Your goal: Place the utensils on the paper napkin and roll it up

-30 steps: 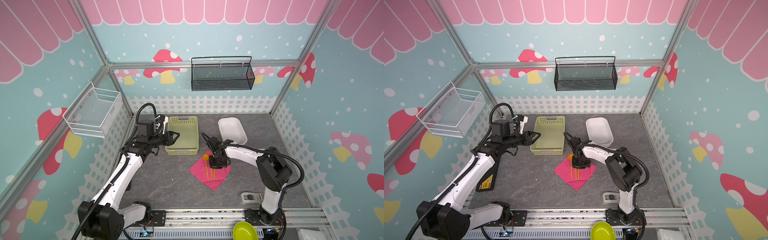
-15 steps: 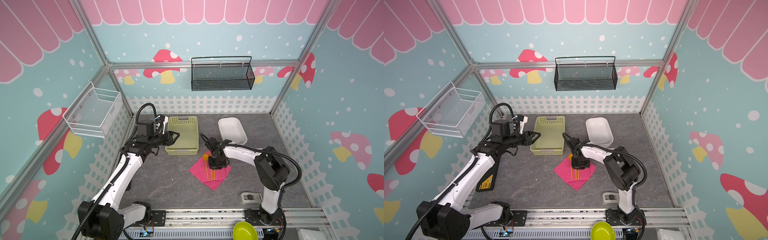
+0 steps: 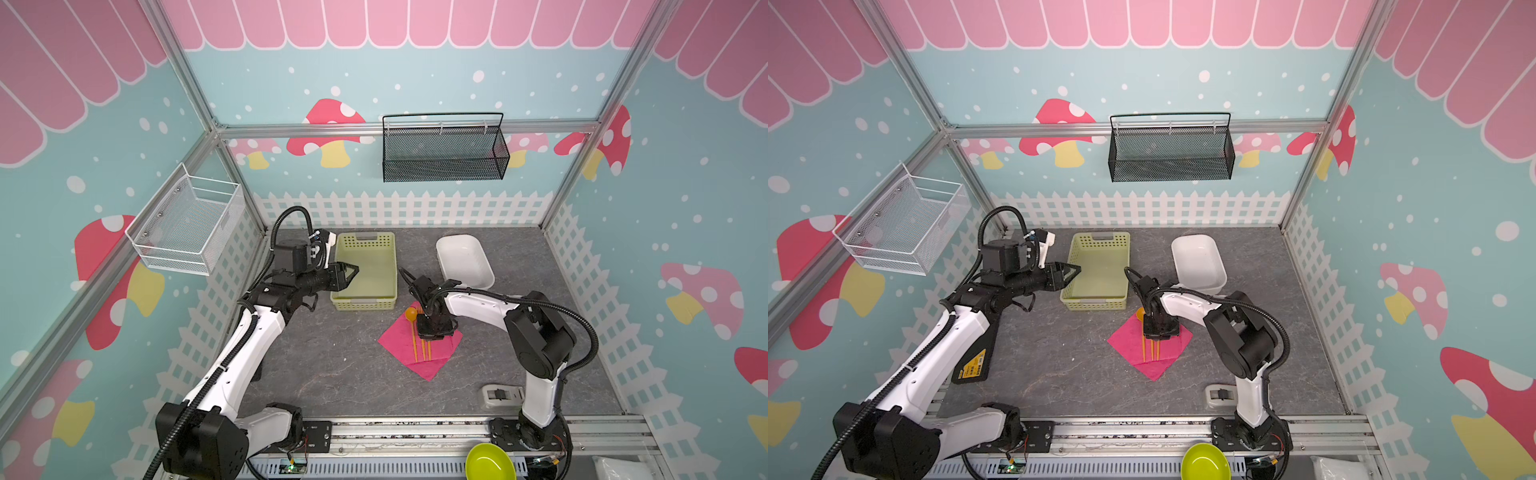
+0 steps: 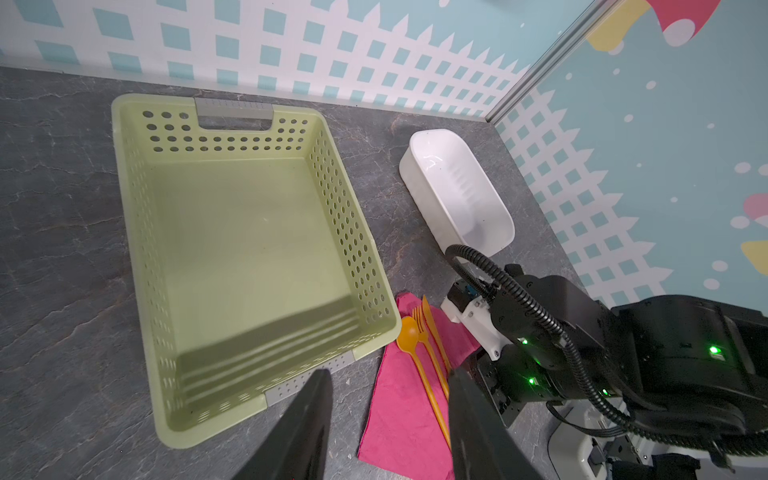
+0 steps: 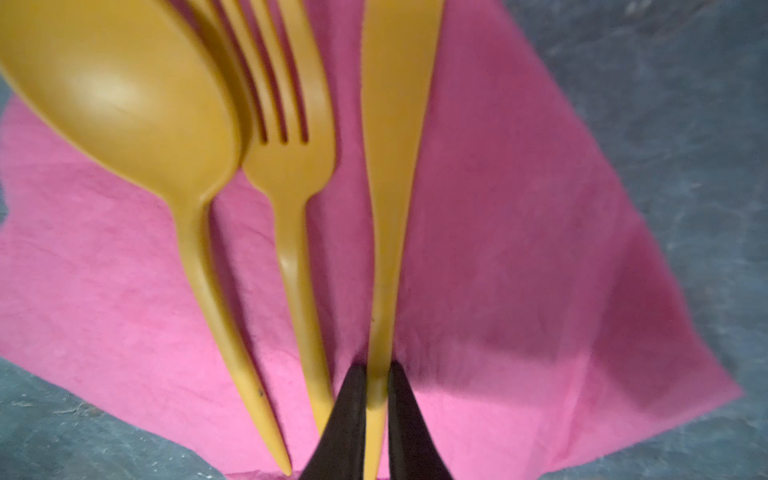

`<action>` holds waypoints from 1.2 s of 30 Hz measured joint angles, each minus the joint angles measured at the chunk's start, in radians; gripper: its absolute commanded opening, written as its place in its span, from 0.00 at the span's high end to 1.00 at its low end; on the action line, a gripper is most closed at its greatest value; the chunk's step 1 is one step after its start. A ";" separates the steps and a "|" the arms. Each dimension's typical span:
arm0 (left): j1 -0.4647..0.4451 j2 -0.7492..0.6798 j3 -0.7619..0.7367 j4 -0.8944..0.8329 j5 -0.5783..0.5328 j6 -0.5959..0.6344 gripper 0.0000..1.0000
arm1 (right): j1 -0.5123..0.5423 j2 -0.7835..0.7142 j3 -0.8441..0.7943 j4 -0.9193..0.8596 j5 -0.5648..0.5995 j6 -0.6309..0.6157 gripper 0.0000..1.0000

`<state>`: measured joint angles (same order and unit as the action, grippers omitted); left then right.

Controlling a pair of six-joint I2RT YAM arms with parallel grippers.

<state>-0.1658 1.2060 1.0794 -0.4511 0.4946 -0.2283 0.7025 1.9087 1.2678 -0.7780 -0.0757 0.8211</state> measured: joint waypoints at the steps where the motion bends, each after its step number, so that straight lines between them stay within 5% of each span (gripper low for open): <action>1: 0.000 0.000 0.000 0.000 0.000 0.000 0.53 | 0.000 0.000 0.001 -0.001 0.000 -0.002 0.88; 24: 0.001 0.001 0.000 0.000 -0.001 0.000 0.53 | 0.006 -0.022 0.003 -0.011 0.039 0.002 0.76; 36: 0.000 0.025 0.000 -0.001 -0.016 0.020 0.53 | 0.007 -0.283 -0.097 0.106 0.056 -0.098 0.76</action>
<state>-0.1654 1.2308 1.0794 -0.4519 0.4786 -0.2081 0.7097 1.6260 1.1713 -0.6720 -0.0196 0.7235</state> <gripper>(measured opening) 0.471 0.236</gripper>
